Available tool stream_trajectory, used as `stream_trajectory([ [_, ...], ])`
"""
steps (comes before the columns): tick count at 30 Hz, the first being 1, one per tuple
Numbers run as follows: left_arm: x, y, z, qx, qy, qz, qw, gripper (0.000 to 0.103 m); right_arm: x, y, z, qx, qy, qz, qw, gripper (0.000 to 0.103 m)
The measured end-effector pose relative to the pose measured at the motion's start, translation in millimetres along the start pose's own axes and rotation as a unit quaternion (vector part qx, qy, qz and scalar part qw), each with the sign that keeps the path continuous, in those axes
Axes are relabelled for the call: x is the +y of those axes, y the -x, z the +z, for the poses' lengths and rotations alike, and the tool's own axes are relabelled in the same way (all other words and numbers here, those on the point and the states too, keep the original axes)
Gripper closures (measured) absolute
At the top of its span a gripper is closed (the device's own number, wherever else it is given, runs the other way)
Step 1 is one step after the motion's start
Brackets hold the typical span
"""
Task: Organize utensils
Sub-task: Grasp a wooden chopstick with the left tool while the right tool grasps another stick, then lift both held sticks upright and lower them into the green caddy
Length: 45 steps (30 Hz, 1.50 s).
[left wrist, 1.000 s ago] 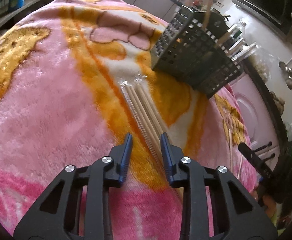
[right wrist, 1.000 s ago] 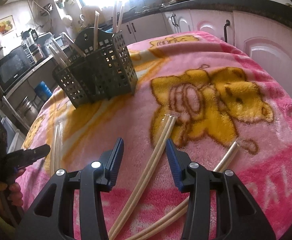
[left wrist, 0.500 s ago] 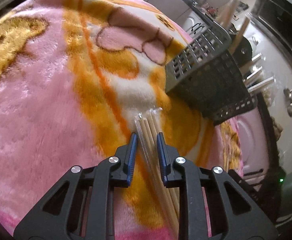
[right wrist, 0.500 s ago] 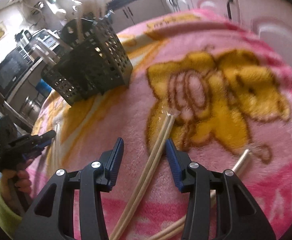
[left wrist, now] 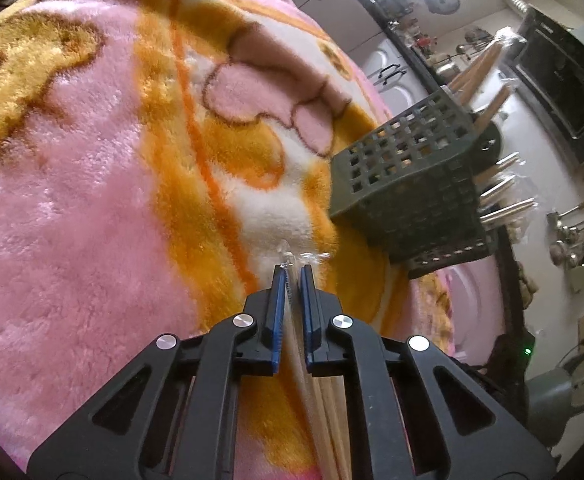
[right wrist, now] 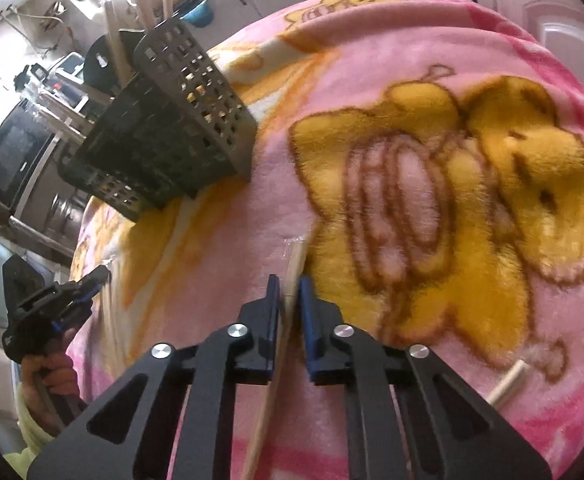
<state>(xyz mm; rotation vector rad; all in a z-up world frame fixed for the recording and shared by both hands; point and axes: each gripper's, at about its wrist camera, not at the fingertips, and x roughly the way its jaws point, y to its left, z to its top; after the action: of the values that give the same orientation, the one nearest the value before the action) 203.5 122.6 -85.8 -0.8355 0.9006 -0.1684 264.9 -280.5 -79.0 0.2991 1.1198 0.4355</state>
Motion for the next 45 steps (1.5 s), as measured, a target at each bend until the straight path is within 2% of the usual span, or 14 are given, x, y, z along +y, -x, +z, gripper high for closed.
stream_trajectory([
  [5, -8.9, 21.0, 0.2, -0.022, -0.021, -0.007, 0.9995, 0.101, 27.8, -3.2, -1.2, 0.000, 0.033, 0.034, 0.999, 0.097],
  [11, -24.4, 47.1, 4.1, -0.059, -0.047, -0.011, 0.9971, 0.102, 73.2, 6.5, -4.4, -0.021, 0.088, 0.079, 0.993, 0.097],
  [14, -38.2, 57.0, 10.9, -0.077, -0.068, -0.017, 0.9946, 0.102, 91.1, 15.3, -3.6, -0.037, 0.110, 0.088, 0.989, 0.097],
  [18, -59.2, 65.4, 19.4, -0.097, -0.092, -0.025, 0.9907, 0.102, 107.8, 36.1, -0.7, -0.079, 0.129, 0.101, 0.983, 0.097],
  [26, -103.8, 74.6, 29.1, -0.124, -0.142, -0.050, 0.9809, 0.102, 115.2, 72.1, 5.8, -0.161, 0.146, 0.106, 0.970, 0.097],
  [36, -146.0, 82.4, 41.5, -0.147, -0.168, -0.087, 0.9709, 0.102, 116.5, 114.2, 19.2, -0.266, 0.152, 0.079, 0.949, 0.097],
  [45, -173.5, 86.1, 56.9, -0.170, -0.179, -0.099, 0.9639, 0.102, 108.1, 131.9, 37.3, -0.314, 0.138, 0.063, 0.937, 0.097],
])
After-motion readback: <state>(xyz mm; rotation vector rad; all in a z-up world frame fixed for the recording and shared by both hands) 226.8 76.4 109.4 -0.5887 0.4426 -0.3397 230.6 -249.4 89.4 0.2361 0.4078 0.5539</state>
